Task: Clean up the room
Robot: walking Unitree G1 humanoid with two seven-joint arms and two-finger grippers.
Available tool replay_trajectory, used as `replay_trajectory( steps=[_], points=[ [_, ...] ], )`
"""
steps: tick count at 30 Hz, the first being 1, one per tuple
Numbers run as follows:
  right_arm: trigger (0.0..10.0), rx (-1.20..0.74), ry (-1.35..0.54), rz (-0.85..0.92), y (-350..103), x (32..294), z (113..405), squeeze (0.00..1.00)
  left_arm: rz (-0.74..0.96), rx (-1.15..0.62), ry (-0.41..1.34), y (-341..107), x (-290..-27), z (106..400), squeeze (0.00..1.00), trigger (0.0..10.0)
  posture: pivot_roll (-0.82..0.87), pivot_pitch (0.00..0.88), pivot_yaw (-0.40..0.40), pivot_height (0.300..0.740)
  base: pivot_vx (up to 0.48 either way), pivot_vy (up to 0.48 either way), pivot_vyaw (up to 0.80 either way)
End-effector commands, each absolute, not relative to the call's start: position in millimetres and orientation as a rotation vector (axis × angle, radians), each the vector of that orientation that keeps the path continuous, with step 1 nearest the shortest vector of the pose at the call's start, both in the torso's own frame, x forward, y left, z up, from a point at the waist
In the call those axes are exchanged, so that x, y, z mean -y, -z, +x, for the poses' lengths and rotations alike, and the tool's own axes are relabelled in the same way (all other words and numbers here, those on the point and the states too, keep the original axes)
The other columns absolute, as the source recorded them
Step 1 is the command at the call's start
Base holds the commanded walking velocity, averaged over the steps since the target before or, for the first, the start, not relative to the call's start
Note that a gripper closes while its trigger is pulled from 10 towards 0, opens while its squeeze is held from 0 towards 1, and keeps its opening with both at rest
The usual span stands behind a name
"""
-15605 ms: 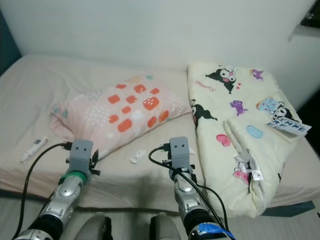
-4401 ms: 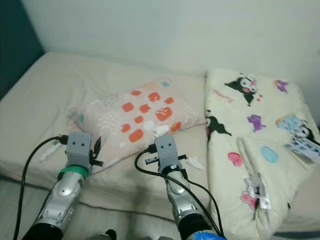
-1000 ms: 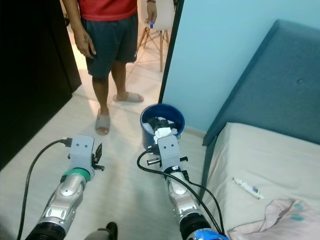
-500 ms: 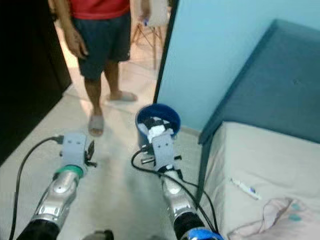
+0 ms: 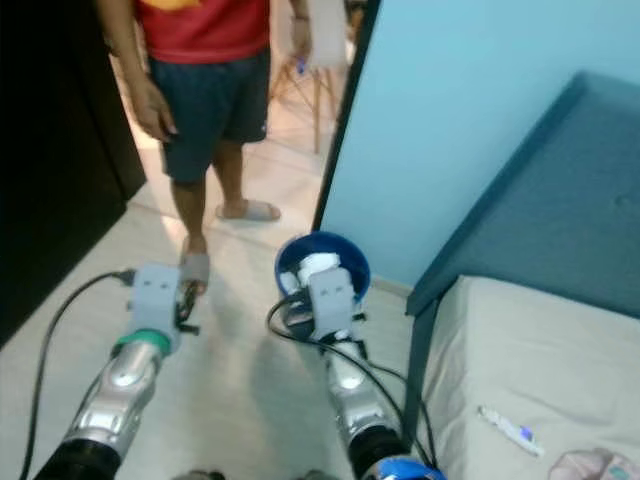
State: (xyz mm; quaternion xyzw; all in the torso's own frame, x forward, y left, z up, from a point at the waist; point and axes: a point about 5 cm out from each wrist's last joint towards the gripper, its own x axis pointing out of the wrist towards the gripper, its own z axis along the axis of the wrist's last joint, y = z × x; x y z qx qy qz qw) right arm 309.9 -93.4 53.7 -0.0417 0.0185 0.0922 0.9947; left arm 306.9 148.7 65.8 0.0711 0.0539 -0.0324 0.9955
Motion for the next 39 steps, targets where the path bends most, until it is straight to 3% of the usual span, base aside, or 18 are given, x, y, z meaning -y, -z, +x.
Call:
replay_trajectory(
  steps=[1,23,29,33,34,39],
  points=[
    [10.0,-0.066,-0.146,-0.076,-47,105,307,0.00,0.129,-0.127,0.086,-62,-142,305,0.00,10.0,0.05,0.046,-0.024,0.740,0.375,0.000,-0.80],
    [10.0,-0.081,-0.127,-0.069,-44,106,305,0.00,0.139,-0.132,0.103,-62,-142,305,0.00,10.0,0.05,0.051,-0.006,0.740,0.369,0.000,-0.06],
    [10.0,-0.079,-0.110,-0.060,-43,109,304,0.00,0.144,-0.133,0.119,-63,-140,308,0.00,10.0,0.05,0.049,0.002,0.740,0.364,0.000,-0.80],
    [10.0,-0.074,-0.095,-0.066,-44,110,305,0.00,0.151,-0.135,0.140,-64,-139,310,0.00,10.0,0.04,0.043,0.042,0.740,0.356,0.000,0.00],
    [10.0,-0.069,-0.062,-0.055,-44,112,304,0.00,0.164,-0.140,0.170,-65,-137,313,0.00,10.0,0.03,0.043,0.087,0.740,0.356,0.000,0.00],
    [10.0,-0.067,-0.036,-0.045,-43,113,303,0.00,0.168,-0.143,0.190,-67,-136,318,0.00,10.0,0.02,0.044,0.112,0.740,0.356,0.000,0.00]
  ],
)
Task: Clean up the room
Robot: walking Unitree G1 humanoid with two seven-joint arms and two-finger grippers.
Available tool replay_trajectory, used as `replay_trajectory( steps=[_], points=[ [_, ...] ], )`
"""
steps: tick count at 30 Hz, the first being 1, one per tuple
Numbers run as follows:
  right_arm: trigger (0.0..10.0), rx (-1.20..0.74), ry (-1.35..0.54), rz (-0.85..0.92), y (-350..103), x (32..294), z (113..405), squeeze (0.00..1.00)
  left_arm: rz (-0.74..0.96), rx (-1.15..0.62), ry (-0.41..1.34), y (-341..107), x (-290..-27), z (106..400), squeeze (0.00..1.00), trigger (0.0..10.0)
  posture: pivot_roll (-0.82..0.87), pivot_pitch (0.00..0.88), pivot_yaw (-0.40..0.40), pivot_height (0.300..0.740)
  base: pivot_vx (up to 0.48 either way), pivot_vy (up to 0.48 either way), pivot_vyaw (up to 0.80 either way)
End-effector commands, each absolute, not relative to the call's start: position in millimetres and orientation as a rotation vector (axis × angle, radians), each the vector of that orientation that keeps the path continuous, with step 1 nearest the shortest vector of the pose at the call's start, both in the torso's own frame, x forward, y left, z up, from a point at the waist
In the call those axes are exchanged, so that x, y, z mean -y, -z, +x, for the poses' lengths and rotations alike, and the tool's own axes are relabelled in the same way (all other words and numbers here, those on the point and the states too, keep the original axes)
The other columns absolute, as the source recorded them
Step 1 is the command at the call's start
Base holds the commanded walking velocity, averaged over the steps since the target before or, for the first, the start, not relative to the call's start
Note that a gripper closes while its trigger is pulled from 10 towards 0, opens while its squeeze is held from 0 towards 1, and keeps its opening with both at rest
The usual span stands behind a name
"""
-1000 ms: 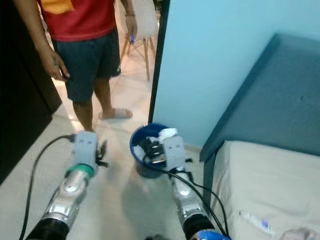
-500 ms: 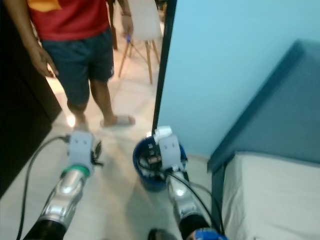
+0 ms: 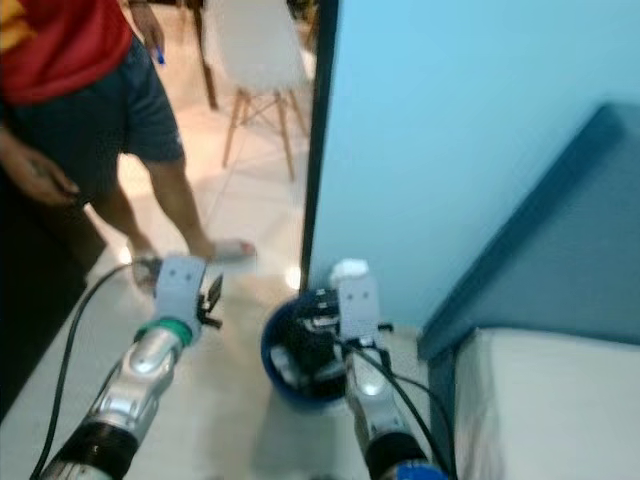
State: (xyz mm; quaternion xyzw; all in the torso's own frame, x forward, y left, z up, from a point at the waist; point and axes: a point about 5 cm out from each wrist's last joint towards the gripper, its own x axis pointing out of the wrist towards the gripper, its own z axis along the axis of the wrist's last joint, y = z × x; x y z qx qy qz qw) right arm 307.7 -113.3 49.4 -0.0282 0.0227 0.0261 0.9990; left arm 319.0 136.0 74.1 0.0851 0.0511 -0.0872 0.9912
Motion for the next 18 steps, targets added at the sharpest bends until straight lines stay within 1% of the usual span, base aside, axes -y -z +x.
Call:
replay_trajectory(
  steps=[1,6,13,16,18],
  points=[
    [10.0,-0.067,-0.036,-0.045,-43,113,303,0.00,0.168,-0.143,0.190,-67,-136,318,0.00,10.0,0.02,0.044,0.112,0.740,0.356,0.000,0.00],
    [10.0,-0.068,0.002,-0.043,-41,120,300,0.00,0.165,-0.142,0.228,-70,-127,323,0.00,10.0,0.01,0.043,0.131,0.740,0.350,0.000,0.00],
    [10.0,-0.068,0.005,-0.050,-41,122,300,0.00,0.160,-0.144,0.237,-68,-124,323,0.00,10.0,0.00,0.044,0.114,0.740,0.346,0.000,0.00],
    [10.0,-0.072,-0.003,-0.062,-41,122,300,0.00,0.131,-0.137,0.239,-67,-123,321,0.00,10.0,0.00,0.043,0.105,0.740,0.000,0.000,0.00],
    [10.0,-0.081,-0.020,-0.071,-40,122,300,0.00,0.139,-0.154,0.242,-63,-122,318,0.00,10.0,0.00,0.042,0.081,0.740,0.000,0.000,0.00]
  ],
)
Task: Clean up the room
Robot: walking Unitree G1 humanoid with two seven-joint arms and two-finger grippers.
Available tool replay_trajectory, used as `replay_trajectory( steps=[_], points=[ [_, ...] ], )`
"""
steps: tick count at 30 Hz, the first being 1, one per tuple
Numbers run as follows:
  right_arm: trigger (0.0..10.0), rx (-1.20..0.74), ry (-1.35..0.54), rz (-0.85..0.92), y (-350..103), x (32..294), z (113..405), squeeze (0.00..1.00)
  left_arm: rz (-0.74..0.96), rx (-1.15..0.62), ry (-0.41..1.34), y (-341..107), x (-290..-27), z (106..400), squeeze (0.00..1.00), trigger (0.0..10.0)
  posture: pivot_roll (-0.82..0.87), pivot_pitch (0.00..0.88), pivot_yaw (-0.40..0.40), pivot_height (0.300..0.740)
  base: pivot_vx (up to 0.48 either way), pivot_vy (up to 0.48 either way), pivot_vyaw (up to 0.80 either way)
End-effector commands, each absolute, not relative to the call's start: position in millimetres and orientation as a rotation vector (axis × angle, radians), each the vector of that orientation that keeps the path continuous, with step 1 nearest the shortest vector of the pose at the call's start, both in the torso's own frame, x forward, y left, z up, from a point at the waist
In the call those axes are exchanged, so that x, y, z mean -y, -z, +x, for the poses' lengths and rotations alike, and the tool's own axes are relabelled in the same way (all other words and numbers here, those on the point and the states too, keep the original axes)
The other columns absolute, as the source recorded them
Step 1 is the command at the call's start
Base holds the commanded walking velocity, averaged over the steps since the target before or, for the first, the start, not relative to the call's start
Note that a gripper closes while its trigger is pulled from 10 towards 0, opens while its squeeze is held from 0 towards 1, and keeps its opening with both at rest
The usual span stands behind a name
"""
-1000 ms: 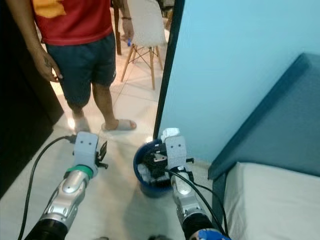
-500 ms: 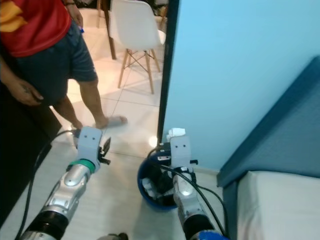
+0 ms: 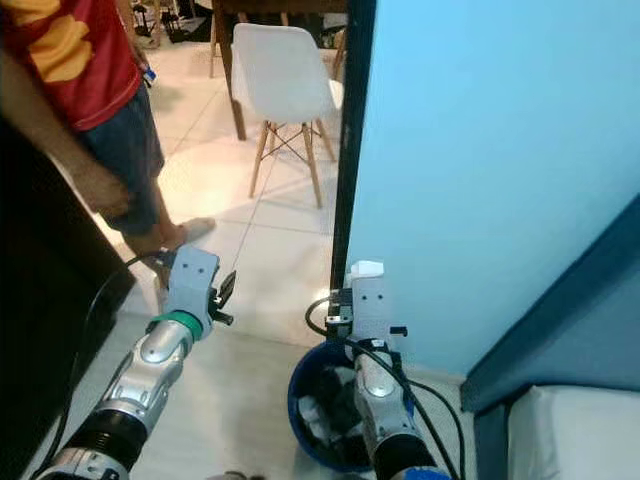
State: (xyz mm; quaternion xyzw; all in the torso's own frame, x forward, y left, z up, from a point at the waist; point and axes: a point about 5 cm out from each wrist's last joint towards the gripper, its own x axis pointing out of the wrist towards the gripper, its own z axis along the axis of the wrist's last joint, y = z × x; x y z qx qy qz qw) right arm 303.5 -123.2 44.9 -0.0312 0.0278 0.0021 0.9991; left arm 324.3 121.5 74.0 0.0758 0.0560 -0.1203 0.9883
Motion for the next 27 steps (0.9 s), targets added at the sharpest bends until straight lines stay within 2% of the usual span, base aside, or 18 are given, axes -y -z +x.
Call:
replay_trajectory(
  steps=[1,11,15,19,23,27],
  points=[
    [10.0,-0.081,-0.020,-0.071,-40,122,300,0.00,0.139,-0.154,0.242,-63,-122,318,0.00,10.0,0.00,0.042,0.081,0.740,0.000,0.000,0.00],
    [10.0,-0.125,-0.077,-0.095,-36,120,300,0.00,0.138,-0.178,0.227,-54,-124,311,0.00,10.0,0.00,0.040,0.037,0.740,0.000,0.000,0.00],
    [10.0,-0.284,-0.100,-0.158,-21,122,300,0.00,0.149,-0.191,0.232,-52,-125,310,0.00,10.0,0.00,0.044,0.028,0.740,0.000,0.000,0.00],
    [10.0,-0.595,-0.274,-0.296,10,127,288,0.00,0.175,-0.202,0.241,-50,-129,309,0.00,10.0,0.00,0.063,0.012,0.740,0.000,0.000,0.00],
    [10.0,-0.720,-0.348,-0.367,20,132,282,0.00,0.198,-0.208,0.270,-50,-130,308,0.00,10.0,0.01,0.087,0.004,0.740,0.000,0.000,0.00],
    [10.0,-0.766,-0.364,-0.392,21,136,283,0.00,0.231,-0.203,0.306,-50,-133,308,0.00,10.0,0.01,0.110,0.005,0.740,0.000,0.000,0.00]
  ],
)
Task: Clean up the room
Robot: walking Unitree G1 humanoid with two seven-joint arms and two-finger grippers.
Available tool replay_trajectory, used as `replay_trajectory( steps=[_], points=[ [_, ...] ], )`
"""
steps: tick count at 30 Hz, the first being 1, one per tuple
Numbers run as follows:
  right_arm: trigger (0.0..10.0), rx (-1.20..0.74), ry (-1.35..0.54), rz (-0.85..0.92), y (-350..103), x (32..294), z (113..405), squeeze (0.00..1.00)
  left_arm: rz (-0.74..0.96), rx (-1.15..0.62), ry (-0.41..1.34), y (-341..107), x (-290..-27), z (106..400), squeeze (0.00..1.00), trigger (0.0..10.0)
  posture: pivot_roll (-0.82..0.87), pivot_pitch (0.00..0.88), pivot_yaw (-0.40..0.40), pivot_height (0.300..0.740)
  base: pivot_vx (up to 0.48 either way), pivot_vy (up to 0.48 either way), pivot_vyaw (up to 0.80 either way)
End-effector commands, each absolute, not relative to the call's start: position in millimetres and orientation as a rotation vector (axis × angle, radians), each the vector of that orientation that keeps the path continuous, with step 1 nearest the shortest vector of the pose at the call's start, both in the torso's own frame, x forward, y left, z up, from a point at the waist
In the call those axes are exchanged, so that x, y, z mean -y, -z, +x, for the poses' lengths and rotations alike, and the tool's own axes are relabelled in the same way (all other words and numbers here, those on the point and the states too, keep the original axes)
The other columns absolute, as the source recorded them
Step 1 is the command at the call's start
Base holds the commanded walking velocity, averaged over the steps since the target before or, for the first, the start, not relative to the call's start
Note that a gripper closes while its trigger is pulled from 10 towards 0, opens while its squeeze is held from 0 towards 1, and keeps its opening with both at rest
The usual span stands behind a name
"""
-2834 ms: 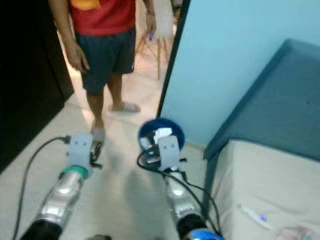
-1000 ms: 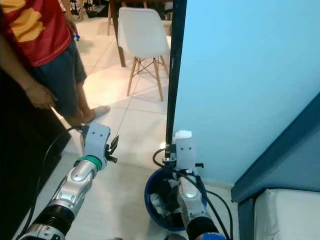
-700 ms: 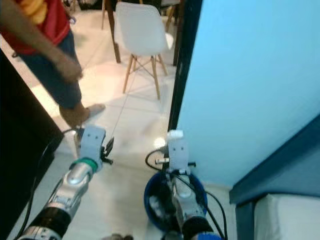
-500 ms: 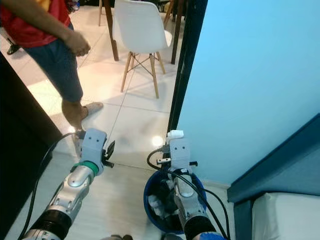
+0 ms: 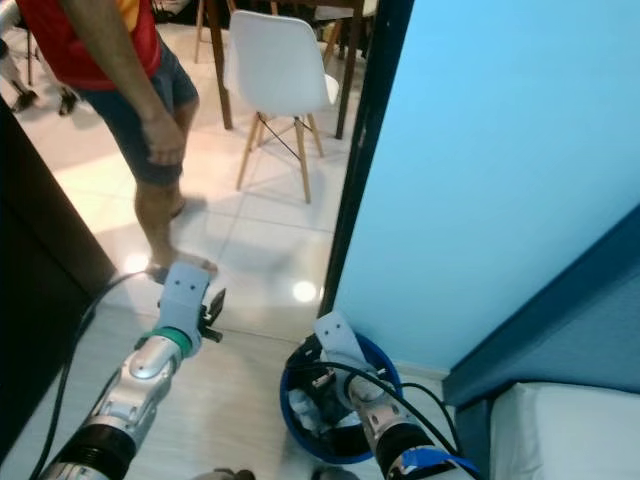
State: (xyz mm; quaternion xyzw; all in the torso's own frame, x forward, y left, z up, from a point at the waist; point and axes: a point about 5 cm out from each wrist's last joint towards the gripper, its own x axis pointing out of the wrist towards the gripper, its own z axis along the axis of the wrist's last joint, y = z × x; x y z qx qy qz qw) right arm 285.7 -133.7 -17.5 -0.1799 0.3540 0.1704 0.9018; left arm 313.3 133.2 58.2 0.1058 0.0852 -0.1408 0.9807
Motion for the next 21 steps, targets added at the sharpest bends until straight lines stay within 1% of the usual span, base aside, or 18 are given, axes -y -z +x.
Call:
replay_trajectory(
  steps=[1,3,5,6,7,8,10,11,12,13,14,15,17,21],
  points=[
    [10.0,-0.766,-0.364,-0.392,21,136,283,0.00,0.231,-0.203,0.306,-50,-133,308,0.00,10.0,0.01,0.110,0.005,0.740,0.000,0.000,0.00],
    [10.0,-0.790,-0.371,-0.400,21,136,284,0.00,0.261,-0.198,0.337,-50,-134,306,0.00,10.0,0.01,0.126,0.007,0.740,0.000,0.000,0.00],
    [10.0,-0.777,-0.367,-0.436,17,136,288,0.00,0.340,-0.181,0.446,-49,-133,300,0.00,10.0,0.02,0.153,0.008,0.740,0.000,0.000,0.00],
    [10.0,-0.777,-0.367,-0.436,17,136,288,0.00,0.340,-0.181,0.446,-49,-133,300,0.00,10.0,0.02,0.153,0.008,0.740,0.000,0.000,0.00],
    [10.0,-0.758,-0.348,-0.454,16,136,290,0.00,0.405,-0.165,0.631,-46,-123,286,0.00,10.0,0.04,0.196,0.004,0.740,0.000,0.000,0.00],
    [10.0,-0.758,-0.348,-0.454,16,136,290,0.00,0.405,-0.165,0.631,-46,-123,286,0.00,10.0,0.04,0.196,0.004,0.740,0.000,0.000,0.00],
    [10.0,-0.762,-0.348,-0.489,18,137,289,0.00,0.450,-0.170,0.757,-43,-116,275,0.00,10.0,0.05,0.208,0.003,0.740,0.000,0.000,0.00],
    [10.0,-0.762,-0.348,-0.489,18,137,289,0.00,0.450,-0.170,0.757,-43,-116,275,0.00,10.0,0.05,0.208,0.003,0.740,0.000,0.000,0.00],
    [10.0,-0.768,-0.346,-0.495,18,138,288,0.00,0.478,-0.175,0.790,-41,-115,271,0.00,10.0,0.06,0.235,0.004,0.740,0.000,0.000,0.00],
    [10.0,-0.768,-0.346,-0.495,18,138,288,0.00,0.478,-0.175,0.790,-41,-115,271,0.00,10.0,0.06,0.235,0.004,0.740,0.000,0.000,0.00],
    [10.0,-0.768,-0.338,-0.509,18,138,288,0.00,0.524,-0.179,0.816,-38,-117,267,0.00,10.0,0.07,0.264,0.006,0.740,0.000,0.000,0.00],
    [10.0,-0.768,-0.338,-0.509,18,138,288,0.00,0.524,-0.179,0.816,-38,-117,267,0.00,10.0,0.07,0.264,0.006,0.740,0.000,0.000,0.00],
    [10.0,-0.760,-0.320,-0.522,19,139,288,0.00,0.592,-0.168,0.821,-36,-122,261,0.00,10.0,0.08,0.291,0.009,0.740,0.000,0.000,0.00],
    [10.0,-0.769,-0.325,-0.529,21,139,285,0.00,0.592,-0.165,0.812,-38,-125,260,0.00,10.0,0.10,0.305,0.008,0.740,0.000,0.000,0.00]
  ],
)
